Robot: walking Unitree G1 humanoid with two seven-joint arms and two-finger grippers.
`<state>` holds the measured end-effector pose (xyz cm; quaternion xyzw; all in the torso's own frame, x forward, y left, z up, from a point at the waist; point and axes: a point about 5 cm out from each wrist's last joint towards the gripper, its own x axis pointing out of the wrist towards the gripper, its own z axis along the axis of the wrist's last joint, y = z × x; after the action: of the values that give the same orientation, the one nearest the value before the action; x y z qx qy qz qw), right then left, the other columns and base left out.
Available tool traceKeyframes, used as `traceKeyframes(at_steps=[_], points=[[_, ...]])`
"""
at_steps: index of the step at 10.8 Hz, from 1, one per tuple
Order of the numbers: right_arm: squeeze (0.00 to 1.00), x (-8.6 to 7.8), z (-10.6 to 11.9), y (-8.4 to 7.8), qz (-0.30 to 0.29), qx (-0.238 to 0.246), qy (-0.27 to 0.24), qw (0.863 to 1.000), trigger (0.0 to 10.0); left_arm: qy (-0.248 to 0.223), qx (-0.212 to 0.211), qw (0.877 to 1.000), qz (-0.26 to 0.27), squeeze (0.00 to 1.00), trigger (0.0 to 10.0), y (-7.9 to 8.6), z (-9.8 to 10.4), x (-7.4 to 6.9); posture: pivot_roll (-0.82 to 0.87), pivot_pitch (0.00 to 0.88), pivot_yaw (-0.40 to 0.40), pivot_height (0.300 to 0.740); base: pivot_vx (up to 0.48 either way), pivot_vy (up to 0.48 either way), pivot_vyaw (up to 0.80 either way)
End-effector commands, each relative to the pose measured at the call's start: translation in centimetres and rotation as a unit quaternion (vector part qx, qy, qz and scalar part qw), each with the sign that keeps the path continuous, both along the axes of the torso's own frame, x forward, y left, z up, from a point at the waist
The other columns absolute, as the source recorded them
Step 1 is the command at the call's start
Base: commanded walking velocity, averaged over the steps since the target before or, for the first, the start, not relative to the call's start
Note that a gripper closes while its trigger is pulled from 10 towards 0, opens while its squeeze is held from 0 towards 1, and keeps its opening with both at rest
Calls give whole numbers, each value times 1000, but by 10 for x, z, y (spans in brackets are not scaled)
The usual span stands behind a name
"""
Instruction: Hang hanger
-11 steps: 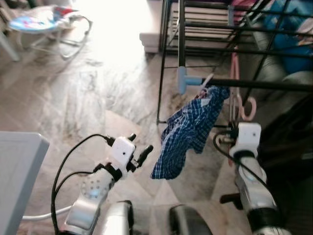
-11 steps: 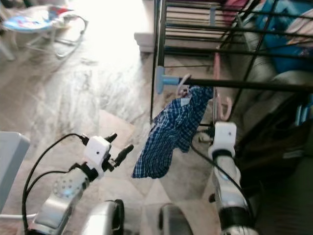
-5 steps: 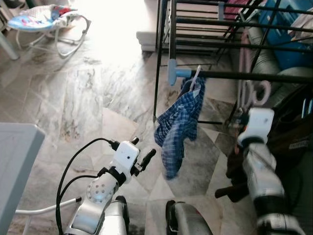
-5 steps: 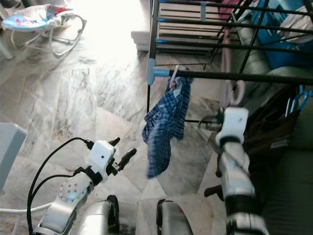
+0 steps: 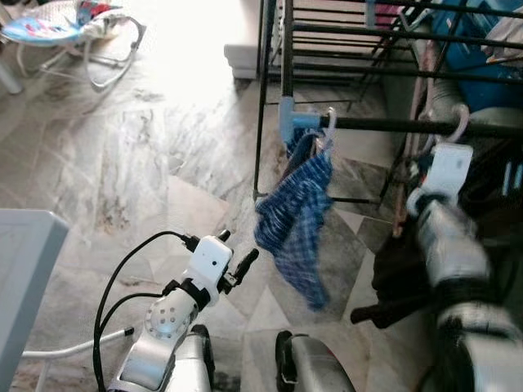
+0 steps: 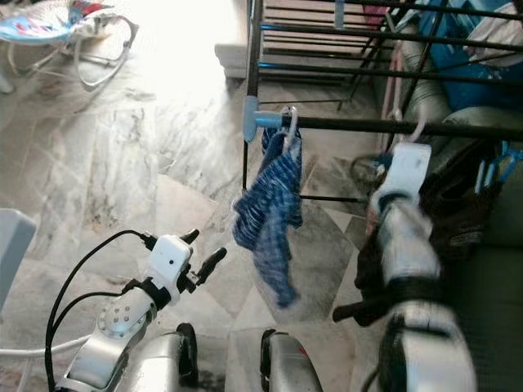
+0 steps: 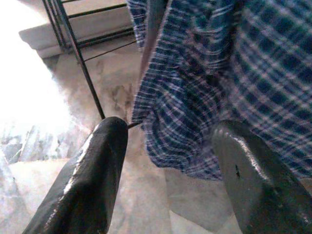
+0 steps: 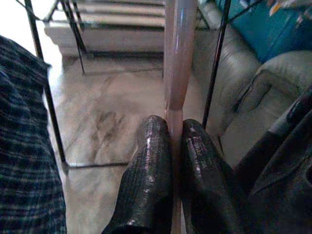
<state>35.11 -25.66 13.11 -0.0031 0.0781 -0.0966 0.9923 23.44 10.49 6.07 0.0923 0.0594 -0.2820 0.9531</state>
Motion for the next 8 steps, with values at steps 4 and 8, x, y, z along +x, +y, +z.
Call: traceKeyframes(at_steps=[4,8], points=[[0,-8,-31,-12,-8,51,104,993,10000,16,10,1000,8,0,10000,1,-8,-6,22,234,-71,740,0,0,0],[1000,-20,-48,-10,-2,78,126,989,10000,16,19,1000,3,0,10000,1,-8,-7,20,240,-61,740,0,0,0]])
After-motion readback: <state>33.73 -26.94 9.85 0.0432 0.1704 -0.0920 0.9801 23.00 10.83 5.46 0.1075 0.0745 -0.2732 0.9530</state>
